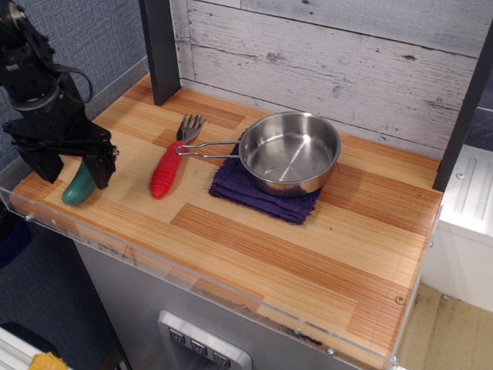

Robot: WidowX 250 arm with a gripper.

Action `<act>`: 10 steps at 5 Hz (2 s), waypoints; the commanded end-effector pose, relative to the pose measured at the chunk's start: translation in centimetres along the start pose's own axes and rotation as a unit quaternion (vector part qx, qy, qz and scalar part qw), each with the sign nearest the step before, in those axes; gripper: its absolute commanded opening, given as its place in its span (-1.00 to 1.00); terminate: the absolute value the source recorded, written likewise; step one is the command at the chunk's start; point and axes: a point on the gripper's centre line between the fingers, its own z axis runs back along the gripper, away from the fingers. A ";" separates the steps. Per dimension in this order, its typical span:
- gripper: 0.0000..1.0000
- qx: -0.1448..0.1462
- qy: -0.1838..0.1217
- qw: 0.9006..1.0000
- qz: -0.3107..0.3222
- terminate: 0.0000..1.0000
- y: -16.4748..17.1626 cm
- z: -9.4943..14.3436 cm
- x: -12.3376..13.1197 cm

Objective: Place cucumber at diagonal angle at bottom right of table.

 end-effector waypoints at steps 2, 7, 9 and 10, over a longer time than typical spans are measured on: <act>-1.00 0.022 -0.010 1.000 0.004 -1.00 0.6 -1.5 -0.3; -1.00 0.005 -0.096 0.995 -0.036 -1.00 -1.5 5.1 2.9; -1.00 -0.044 -0.129 0.983 -0.125 -1.00 -7.7 9.4 0.2; -1.00 -0.073 -0.133 0.971 -0.186 -1.00 -10.4 10.4 -2.5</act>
